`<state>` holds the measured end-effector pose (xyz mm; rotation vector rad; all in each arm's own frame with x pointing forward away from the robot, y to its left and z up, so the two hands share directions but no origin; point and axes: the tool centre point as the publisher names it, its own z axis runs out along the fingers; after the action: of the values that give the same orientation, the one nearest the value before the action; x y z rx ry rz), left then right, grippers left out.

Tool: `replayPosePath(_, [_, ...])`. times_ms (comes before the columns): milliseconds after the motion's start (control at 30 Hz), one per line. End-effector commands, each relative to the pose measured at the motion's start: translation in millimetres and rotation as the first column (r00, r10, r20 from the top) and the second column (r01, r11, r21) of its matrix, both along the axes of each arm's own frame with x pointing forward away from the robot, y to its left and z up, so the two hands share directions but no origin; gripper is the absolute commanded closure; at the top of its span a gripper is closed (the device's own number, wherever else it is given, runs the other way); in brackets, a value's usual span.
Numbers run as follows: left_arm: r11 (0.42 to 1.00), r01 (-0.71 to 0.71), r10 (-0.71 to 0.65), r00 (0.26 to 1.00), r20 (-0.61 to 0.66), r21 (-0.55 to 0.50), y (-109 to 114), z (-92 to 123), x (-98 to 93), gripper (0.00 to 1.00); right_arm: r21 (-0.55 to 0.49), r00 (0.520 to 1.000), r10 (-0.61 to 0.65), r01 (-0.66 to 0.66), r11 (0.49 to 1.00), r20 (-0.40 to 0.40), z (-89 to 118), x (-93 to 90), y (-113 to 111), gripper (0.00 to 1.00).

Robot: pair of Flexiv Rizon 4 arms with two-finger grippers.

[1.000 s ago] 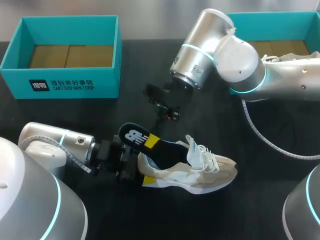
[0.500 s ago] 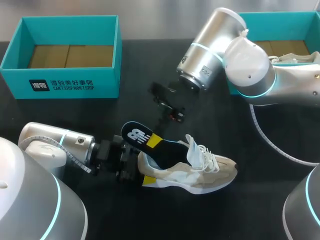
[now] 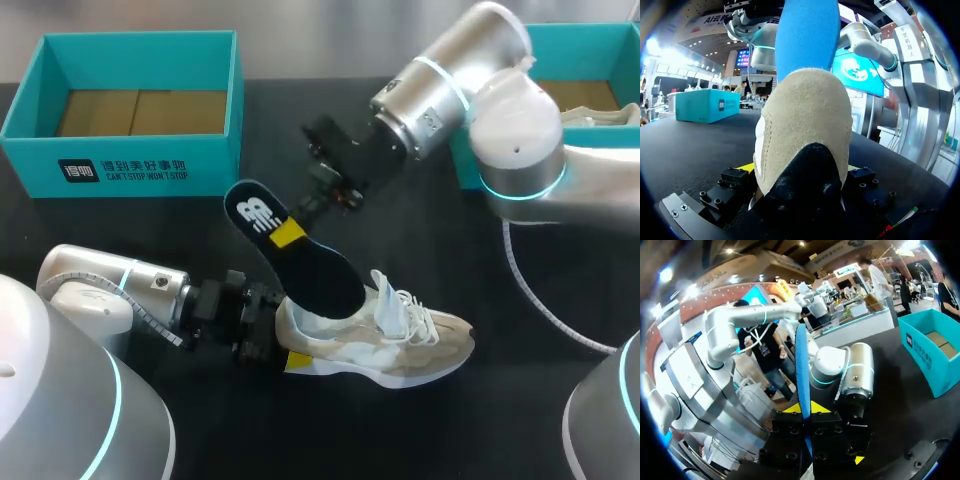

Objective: Take the shoe out of the shoebox, open the shoe tongue, remove and reinsert the insole, then place the shoe into the shoebox

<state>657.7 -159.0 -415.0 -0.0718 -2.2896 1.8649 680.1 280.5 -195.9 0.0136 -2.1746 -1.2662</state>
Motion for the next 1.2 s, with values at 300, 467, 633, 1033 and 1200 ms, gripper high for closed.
replayPosePath(300, [1.000,0.000,0.000,1.000,0.001,0.001,-1,0,0.4,1.00,0.060,0.991,-0.134,0.132,0.989,0.030,29,-10.5,-11,1.00])
replayPosePath(467, [1.000,0.000,0.000,1.000,0.001,0.001,-1,0,0.4,1.00,0.060,0.991,-0.134,0.132,0.989,0.030,29,-10.5,-11,1.00])
replayPosePath(633, [1.000,0.000,0.000,1.000,0.001,0.001,-1,0,0.4,1.00,0.187,0.981,-0.191,0.180,0.966,0.045,60,-5.4,-29,1.00])
replayPosePath(1033, [1.000,0.000,0.000,1.000,0.001,0.001,-1,0,0.4,1.00,0.203,0.959,-0.283,0.282,0.938,-0.025,121,-23.1,-69,1.00])
replayPosePath(1200, [1.000,0.000,0.000,1.000,0.001,0.001,-1,0,0.4,1.00,0.203,0.959,-0.283,0.282,0.938,-0.025,121,-23.1,-69,1.00])
